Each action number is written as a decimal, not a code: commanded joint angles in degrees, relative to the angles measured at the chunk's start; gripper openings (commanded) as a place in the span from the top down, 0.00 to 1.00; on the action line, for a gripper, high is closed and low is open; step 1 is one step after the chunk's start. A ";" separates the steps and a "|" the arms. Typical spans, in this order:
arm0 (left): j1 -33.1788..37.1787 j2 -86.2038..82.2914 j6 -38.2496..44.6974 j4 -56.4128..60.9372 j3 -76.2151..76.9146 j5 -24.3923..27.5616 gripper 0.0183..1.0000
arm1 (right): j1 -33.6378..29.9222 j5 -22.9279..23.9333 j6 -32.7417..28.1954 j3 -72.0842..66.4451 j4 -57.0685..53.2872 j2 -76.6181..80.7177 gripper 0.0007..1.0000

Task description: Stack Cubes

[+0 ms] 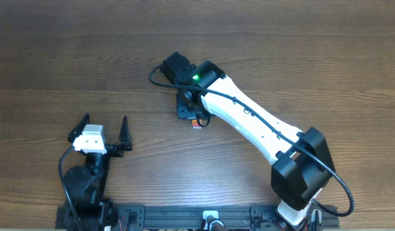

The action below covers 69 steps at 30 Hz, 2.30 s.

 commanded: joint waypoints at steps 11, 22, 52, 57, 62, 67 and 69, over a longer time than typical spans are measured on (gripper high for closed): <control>-0.26 -0.24 0.83 -0.04 -0.31 -0.46 0.00 | -0.68 0.09 0.81 -2.51 2.08 -1.03 0.99; -0.26 -0.24 0.83 -0.04 -0.31 -0.48 0.00 | -0.96 -0.11 0.81 -2.51 2.51 0.66 0.99; -0.26 -0.24 0.83 -0.04 -0.31 -0.46 0.00 | -0.96 -1.01 1.03 -3.52 3.10 3.13 0.99; -0.26 -0.24 0.83 -0.04 -0.31 -0.46 0.00 | -0.96 -1.03 1.03 -3.52 3.63 3.52 0.99; -0.26 -0.24 0.83 -0.04 -0.31 -0.46 0.00 | -0.96 -1.01 1.01 -3.52 3.72 3.52 0.99; -0.26 -0.24 0.83 -0.04 -0.31 -0.48 0.00 | -0.96 -1.03 1.03 -3.52 3.69 3.54 0.99; -0.26 -0.24 0.83 -0.04 -0.31 -0.46 0.00 | -0.96 -1.01 1.01 -3.52 3.69 3.52 0.82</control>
